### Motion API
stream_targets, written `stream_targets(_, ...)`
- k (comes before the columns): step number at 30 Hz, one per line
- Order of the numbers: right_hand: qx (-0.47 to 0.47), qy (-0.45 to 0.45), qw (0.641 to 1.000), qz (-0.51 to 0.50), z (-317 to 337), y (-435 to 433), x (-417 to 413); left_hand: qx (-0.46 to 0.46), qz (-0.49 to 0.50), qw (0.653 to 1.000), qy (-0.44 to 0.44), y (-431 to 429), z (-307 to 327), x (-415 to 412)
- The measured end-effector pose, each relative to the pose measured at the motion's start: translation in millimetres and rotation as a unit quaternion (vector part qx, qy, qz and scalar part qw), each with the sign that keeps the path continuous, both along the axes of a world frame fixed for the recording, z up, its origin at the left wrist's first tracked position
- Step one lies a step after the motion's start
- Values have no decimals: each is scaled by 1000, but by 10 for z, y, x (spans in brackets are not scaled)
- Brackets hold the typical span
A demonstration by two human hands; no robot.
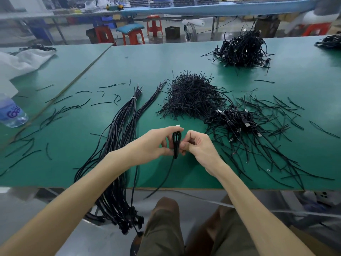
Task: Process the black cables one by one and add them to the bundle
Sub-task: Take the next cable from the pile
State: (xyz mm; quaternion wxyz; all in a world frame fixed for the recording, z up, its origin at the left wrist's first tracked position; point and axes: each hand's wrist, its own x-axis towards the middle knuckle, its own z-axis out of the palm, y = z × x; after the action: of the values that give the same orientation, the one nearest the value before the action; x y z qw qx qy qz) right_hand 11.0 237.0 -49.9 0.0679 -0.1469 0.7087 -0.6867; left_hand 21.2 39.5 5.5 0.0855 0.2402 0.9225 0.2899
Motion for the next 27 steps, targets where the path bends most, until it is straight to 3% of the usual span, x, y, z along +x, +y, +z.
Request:
stream_targets(6, -4, -6, 1000, 1, 12, 2, 12, -143, -29, 972, 186, -15, -58, 80)
stream_targets(12, -12, -3, 1000, 5, 31, 15, 16, -128, -69, 949, 281, -28, -88, 137)
stream_targets(19, -41, -12, 999, 21, 52, -7, 41, -121, -50, 917, 377, 21, -85, 183)
stream_targets(23, -36, -6, 999, -2, 23, 13, 26, -74, 8, 953, 294, 90, -129, 187)
stream_targets(25, -26, -5, 1000, -10, 7, 18, 19, -7, 71, 981, 178, 141, -148, 181)
stream_targets(27, -7, 3, 1000, -15, -6, 8, 16, 80, 118, 988, 63, 197, -137, 160)
